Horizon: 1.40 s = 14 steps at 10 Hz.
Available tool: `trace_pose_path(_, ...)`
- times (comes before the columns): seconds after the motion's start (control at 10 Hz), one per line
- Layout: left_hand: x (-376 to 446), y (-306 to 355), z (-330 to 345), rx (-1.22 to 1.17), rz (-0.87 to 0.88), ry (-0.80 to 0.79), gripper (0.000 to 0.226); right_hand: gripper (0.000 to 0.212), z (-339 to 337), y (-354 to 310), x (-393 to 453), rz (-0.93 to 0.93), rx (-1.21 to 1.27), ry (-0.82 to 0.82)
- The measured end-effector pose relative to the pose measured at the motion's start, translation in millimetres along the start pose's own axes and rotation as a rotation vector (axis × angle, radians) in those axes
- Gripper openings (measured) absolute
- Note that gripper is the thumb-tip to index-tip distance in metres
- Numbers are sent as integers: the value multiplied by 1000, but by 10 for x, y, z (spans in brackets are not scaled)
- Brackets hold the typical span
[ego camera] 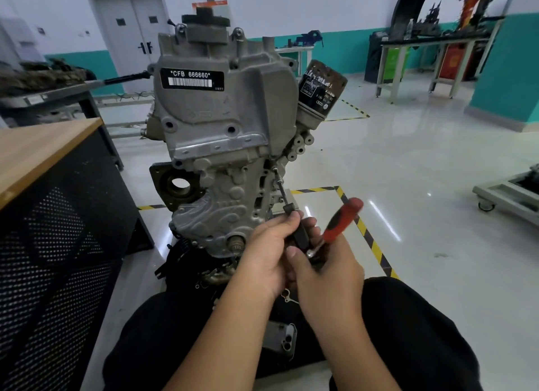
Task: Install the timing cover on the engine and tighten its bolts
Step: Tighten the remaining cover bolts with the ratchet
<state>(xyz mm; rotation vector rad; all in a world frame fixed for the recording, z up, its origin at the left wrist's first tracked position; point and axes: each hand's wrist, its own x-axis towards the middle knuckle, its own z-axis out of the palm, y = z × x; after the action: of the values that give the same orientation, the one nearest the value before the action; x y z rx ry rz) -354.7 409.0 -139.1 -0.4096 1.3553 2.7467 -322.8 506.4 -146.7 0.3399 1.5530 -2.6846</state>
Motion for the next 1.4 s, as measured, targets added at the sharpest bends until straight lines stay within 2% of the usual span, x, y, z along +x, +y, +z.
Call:
trace_pose_path(0.1,-9,21,-22,6,-8,-50,20,15,67,-90,-109,416,555,-228)
trace_pose_path(0.2,-12,49,-79,7,10,-93,21,22,54,-181,-119,667,880,-273)
trace_pose_path(0.3,-34,22,-53,131,40,-38,17,12,27,-121,-78,195,75,-164)
trace_pose_path(0.4,0,-19,-39,101,41,13,14,26,27,27,24,-23,-155,18)
trace_pose_path(0.5,-2,19,-63,66,-47,-22,23,27,28,-25,-52,293,360,-144)
trace_pose_path(0.6,-1,54,-111,23,-16,-61,27,38,-4,-155,-93,631,914,-264)
trace_pose_path(0.7,-64,62,-61,91,7,-11,28,27,-3,-129,-72,374,428,-241)
trace_pose_path(0.8,-71,14,-46,136,23,73,48,11,-31,-33,-26,-79,-310,-75)
trace_pose_path(0.9,-74,-20,-3,117,-55,4,41,8,-31,-13,-21,38,-65,-53)
trace_pose_path(1.0,-36,-19,-28,-38,-71,-81,31,22,5,-121,-75,642,926,-238)
trace_pose_path(1.1,-32,-1,-62,18,-9,-92,26,21,-6,-160,-46,567,763,-266)
trace_pose_path(1.2,-34,-10,-35,155,53,-22,20,8,-50,-57,-5,53,-183,-128)
trace_pose_path(1.3,-29,-44,-15,131,33,-17,19,15,-49,7,-16,-32,-261,-80)
trace_pose_path(1.4,-14,5,-58,22,0,-66,21,20,5,-114,-84,603,852,-263)
